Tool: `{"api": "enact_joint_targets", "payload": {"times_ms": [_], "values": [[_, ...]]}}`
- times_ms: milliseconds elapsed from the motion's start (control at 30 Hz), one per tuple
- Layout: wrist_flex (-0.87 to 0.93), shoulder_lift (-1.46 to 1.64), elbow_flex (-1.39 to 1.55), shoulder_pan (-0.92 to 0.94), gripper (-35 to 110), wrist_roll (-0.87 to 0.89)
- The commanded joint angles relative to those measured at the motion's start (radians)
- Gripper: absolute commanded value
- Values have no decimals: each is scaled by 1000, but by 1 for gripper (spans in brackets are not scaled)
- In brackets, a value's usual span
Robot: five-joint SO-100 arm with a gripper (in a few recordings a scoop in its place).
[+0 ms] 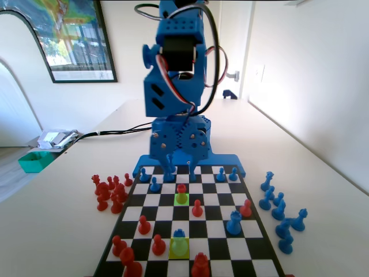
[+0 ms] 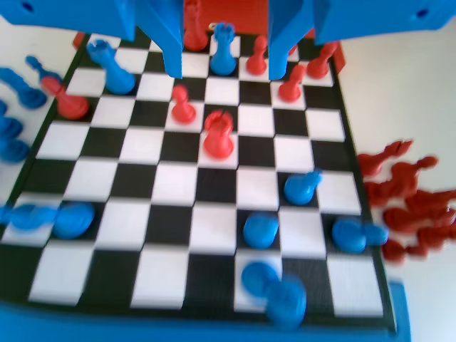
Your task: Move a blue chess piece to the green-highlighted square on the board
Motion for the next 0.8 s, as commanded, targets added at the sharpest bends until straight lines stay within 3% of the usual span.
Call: {"api": "enact_joint_targets", "payload": {"times_ms": [0, 767], "values": [[-69, 8, 40, 9, 15, -23], [-267, -109, 130, 25, 15, -74]]}}
